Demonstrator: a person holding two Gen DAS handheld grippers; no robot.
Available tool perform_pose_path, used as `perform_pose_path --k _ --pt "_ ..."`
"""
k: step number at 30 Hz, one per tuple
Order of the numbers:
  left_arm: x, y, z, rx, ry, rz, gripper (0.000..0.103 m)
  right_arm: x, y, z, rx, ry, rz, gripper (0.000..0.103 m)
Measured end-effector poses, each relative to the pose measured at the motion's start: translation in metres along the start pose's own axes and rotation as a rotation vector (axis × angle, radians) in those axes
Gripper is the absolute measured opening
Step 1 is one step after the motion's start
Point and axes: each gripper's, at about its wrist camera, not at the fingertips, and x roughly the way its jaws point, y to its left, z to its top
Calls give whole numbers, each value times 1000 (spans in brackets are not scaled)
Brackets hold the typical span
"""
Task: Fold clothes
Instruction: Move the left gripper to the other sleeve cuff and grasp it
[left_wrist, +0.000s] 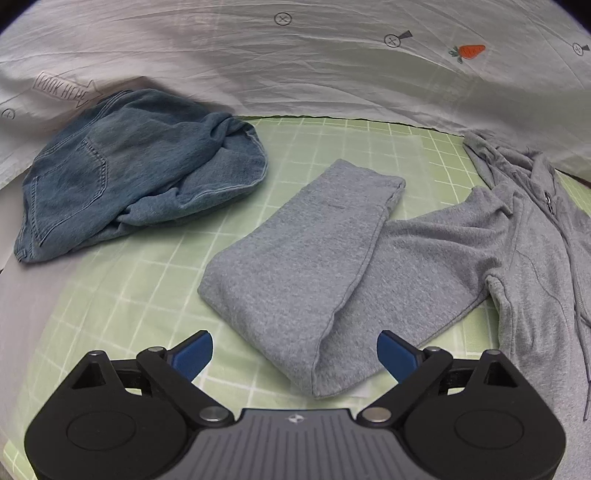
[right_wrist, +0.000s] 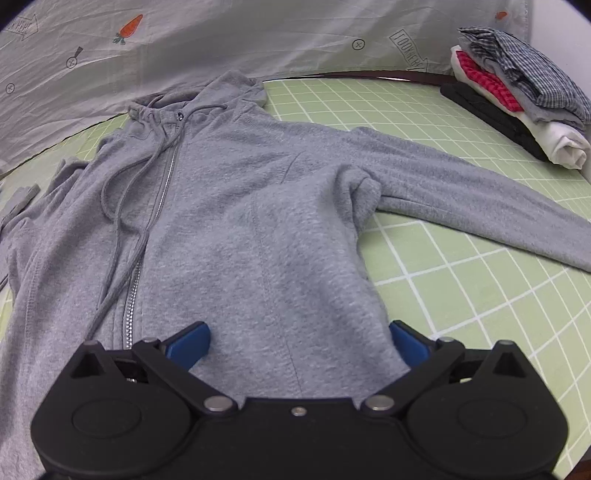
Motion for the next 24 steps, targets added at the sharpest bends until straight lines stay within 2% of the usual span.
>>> perform_pose_path --k 1,5,9,14,18,21,23,24 --pt "4 -1 5 25 -5 -19 87 1 2 1 14 -1 -13 103" --pt "24 -10 26 112 -18 -79 81 4 6 4 63 2 -60 103" --pt "44 -18 40 168 -19 -124 80 8 10 7 112 3 -106 103" --pt "73 -21 48 179 -2 -107 80 12 13 10 156 -3 -140 103" --pt "84 -10 49 131 -18 -130 79 14 14 10 164 -19 -150 103" --pt "82 0 50 80 -44 -140 59 13 14 9 163 -32 -150 103" --pt "77 9 51 23 -51 -133 14 13 14 9 160 -36 -147 103" --pt "73 16 52 -16 -52 -137 10 13 14 9 159 -37 -146 103"
